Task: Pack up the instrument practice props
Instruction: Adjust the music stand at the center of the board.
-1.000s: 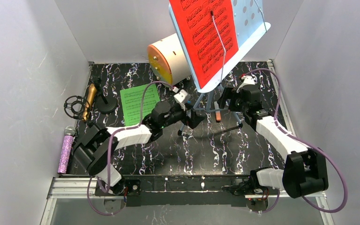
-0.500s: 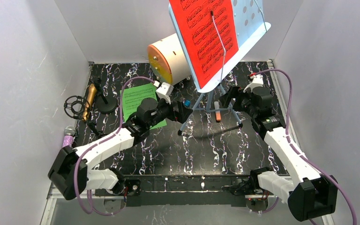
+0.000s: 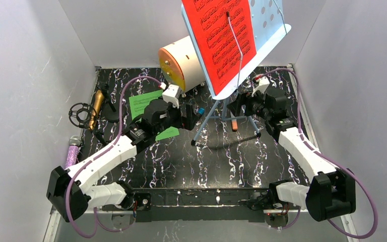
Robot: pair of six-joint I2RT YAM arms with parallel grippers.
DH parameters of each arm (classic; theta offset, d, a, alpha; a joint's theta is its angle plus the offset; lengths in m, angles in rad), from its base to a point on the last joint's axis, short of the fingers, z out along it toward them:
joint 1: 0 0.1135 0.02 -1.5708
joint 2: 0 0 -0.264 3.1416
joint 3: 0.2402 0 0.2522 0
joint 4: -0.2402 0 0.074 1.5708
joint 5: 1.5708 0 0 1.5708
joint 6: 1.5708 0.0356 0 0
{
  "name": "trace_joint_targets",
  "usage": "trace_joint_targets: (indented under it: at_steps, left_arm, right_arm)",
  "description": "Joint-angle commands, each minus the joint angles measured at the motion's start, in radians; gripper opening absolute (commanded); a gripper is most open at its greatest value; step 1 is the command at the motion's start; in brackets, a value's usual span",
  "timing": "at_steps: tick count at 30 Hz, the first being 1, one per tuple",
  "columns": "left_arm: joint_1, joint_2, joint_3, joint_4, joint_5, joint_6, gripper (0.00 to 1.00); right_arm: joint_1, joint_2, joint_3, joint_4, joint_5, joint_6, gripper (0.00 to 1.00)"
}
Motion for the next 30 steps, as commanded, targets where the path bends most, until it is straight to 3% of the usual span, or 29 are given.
trace_joint_targets:
  at_steps: [1,5,16,25,27,30]
  left_arm:
    - [0.013,-0.083,0.026,-0.124,-0.061,0.014,0.98]
    - [0.016,-0.118,0.009,-0.13,-0.071,0.007,0.98]
    - [0.019,-0.134,0.157,-0.295,-0.092,0.024,0.98]
    - [0.018,-0.152,0.258,-0.343,-0.108,0.01,0.98]
    - [0.018,-0.153,0.28,-0.351,-0.109,0.01,0.98]
    - [0.019,-0.155,0.29,-0.356,-0.117,0.009,0.98]
  right_arm:
    - [0.0,0.025,0.038,0.144,-0.077,-0.075,0.91]
    - [-0.001,0.047,0.054,0.147,-0.086,-0.093,0.78]
    - [0.0,-0.023,-0.005,0.121,-0.01,-0.086,0.22]
    - [0.022,-0.094,-0.102,0.173,0.101,-0.086,0.09]
    - [0.028,-0.09,-0.101,0.169,0.088,-0.096,0.03]
    - [0.071,-0.06,-0.061,0.123,0.11,-0.145,0.01]
